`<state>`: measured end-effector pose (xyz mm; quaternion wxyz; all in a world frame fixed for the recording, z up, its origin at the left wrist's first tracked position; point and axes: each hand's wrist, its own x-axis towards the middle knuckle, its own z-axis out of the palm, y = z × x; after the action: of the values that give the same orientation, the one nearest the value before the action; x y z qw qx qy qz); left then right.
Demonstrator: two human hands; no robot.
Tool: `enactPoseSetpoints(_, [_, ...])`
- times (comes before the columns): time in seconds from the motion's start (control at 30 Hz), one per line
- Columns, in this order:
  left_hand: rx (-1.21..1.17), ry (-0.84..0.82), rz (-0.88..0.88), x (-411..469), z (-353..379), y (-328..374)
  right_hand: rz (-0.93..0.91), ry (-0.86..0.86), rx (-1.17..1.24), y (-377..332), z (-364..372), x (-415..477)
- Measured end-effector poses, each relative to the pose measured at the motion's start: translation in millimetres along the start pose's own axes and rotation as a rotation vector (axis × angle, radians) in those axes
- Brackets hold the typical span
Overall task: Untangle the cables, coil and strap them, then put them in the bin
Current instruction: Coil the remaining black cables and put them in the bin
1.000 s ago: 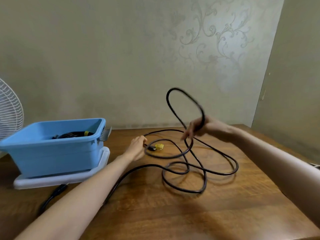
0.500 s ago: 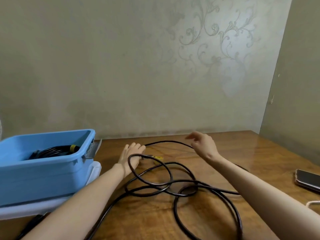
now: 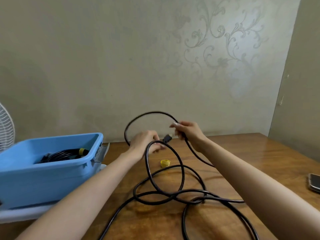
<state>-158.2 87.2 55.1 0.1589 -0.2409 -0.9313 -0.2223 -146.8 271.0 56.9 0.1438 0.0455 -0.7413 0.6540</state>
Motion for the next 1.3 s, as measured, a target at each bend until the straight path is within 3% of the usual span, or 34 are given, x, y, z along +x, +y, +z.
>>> enactPoseSetpoints(0.13, [-0.611,0.120,-0.134,-5,-20,27,-0.042,-0.021,0.132,-37,12,-24])
enactPoseSetpoints(0.2, [-0.719,0.119,-0.128,-9,-27,40,-0.041,-0.009,0.190,-43,15,-33])
enactPoseSetpoints(0.33, [-0.775,0.132,-0.115,-24,-40,53,-0.018,-0.107,0.502,-53,20,-52])
enactPoseSetpoints(0.4, [-0.656,0.145,-0.046,-31,-48,55,0.005,-0.159,0.643,-56,23,-62])
enactPoseSetpoints(0.5, [-0.379,0.157,0.067,-38,-56,59,0.040,-0.105,0.862,-60,29,-70])
enactPoseSetpoints(0.57, [-0.364,0.193,0.087,-42,-60,65,0.042,-0.057,0.975,-65,33,-76])
enactPoseSetpoints(0.67, [-0.521,0.210,0.049,-51,-63,82,0.044,-0.016,0.983,-68,46,-85])
enactPoseSetpoints(0.8, [-0.520,0.340,-0.048,-50,-61,84,0.019,-0.042,0.952,-70,72,-108])
enactPoseSetpoints(0.87, [-0.752,0.368,-0.042,-53,-64,84,0.012,-0.050,0.879,-68,77,-122])
enactPoseSetpoints(0.93, [-1.237,0.352,-0.049,-55,-75,80,-0.049,-0.070,0.653,-60,73,-137])
enactPoseSetpoints(0.97, [-1.533,0.270,-0.048,-56,-85,72,-0.116,-0.126,0.481,-55,69,-142])
enactPoseSetpoints(1.03, [-2.051,-0.075,-0.004,-58,-105,49,-0.224,-0.347,0.135,-43,54,-148])
enactPoseSetpoints(1.1, [-2.318,-0.487,0.072,-63,-117,24,-0.240,-0.530,-0.224,-36,37,-145])
enactPoseSetpoints(1.2, [-2.277,-0.808,0.131,-78,-126,8,-0.145,-0.576,-0.573,-32,8,-133])
enactPoseSetpoints(1.3, [-2.126,-0.885,0.176,-87,-136,2,0.154,-0.519,-0.346,-28,-31,-121])
